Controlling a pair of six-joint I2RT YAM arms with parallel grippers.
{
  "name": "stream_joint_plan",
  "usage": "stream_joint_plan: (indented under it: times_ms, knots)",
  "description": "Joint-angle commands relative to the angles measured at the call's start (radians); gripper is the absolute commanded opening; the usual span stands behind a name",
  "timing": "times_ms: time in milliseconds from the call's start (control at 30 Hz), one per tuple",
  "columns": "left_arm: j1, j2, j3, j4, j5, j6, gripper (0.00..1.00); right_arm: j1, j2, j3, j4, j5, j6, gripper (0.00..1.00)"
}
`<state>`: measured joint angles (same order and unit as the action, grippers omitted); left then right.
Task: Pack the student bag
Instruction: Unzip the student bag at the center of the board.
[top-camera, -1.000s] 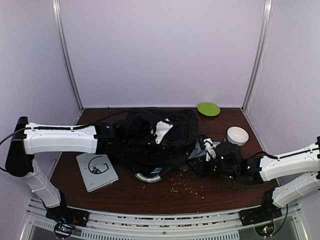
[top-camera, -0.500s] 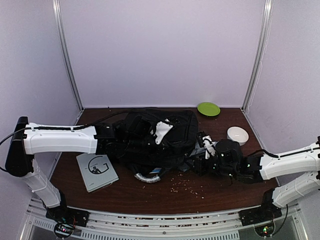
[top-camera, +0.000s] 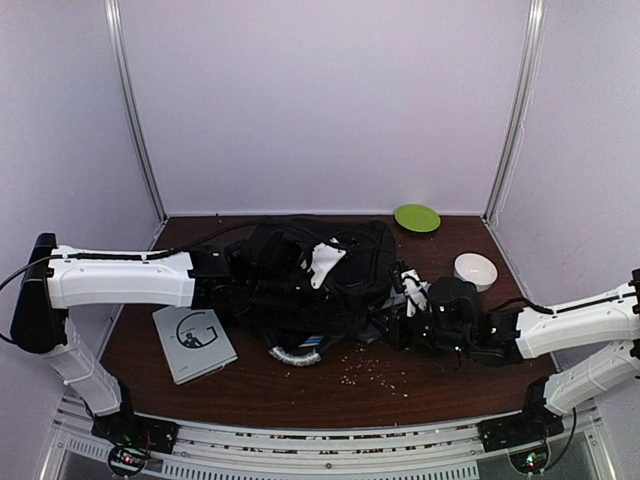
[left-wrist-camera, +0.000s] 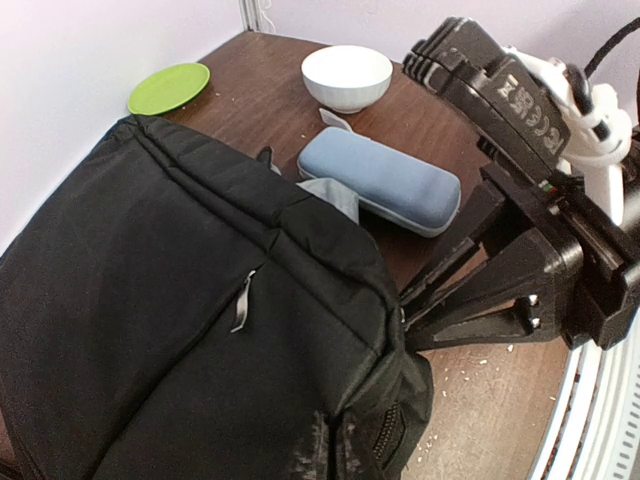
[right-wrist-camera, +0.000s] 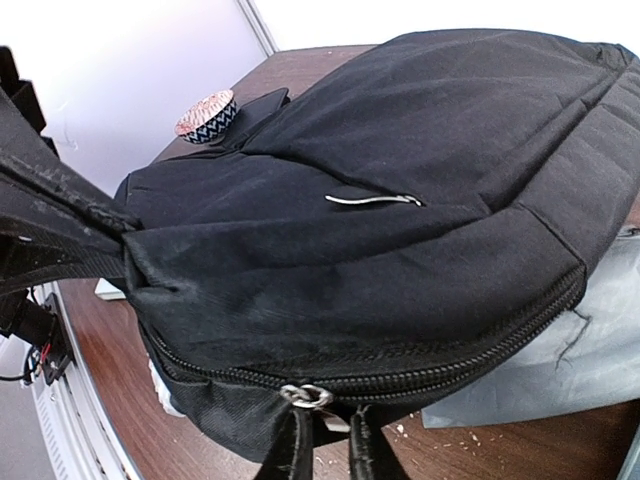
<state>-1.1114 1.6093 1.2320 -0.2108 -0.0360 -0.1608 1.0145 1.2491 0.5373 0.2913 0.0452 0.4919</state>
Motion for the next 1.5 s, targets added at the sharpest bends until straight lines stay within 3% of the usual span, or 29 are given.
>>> stream_joint_plan:
  times_ms: [0,167,767,900,967,1067,1200,1467]
  knots:
    - [-0.007,-0.056,0.008,0.11,0.05,-0.014,0.0,-0.002,0.009,0.035,0.027,0.013,-0.018,0.08]
    - [-0.007,-0.059,0.001,0.113,0.037,-0.014,0.0,-0.002,-0.012,0.023,0.019,0.007,-0.025,0.0]
    - [-0.007,-0.044,0.014,0.11,-0.008,-0.018,0.0,-0.001,-0.123,-0.089,0.036,-0.049,0.023,0.0]
    - [-0.007,-0.046,0.03,0.089,-0.005,-0.023,0.0,-0.001,-0.181,-0.106,0.052,-0.012,0.017,0.43]
    - [-0.007,-0.049,0.039,0.077,0.005,-0.022,0.0,-0.002,-0.179,-0.084,0.02,0.007,0.015,0.53]
    - [-0.007,-0.055,0.041,0.078,0.008,-0.023,0.0,-0.001,-0.135,-0.011,-0.08,0.022,0.018,0.56]
    - [-0.007,-0.055,0.041,0.077,0.008,-0.022,0.0,0.0,-0.078,0.025,-0.087,0.018,0.036,0.55]
    - [-0.007,-0.058,0.039,0.077,0.016,-0.019,0.0,0.004,-0.001,0.074,-0.053,-0.004,0.059,0.42]
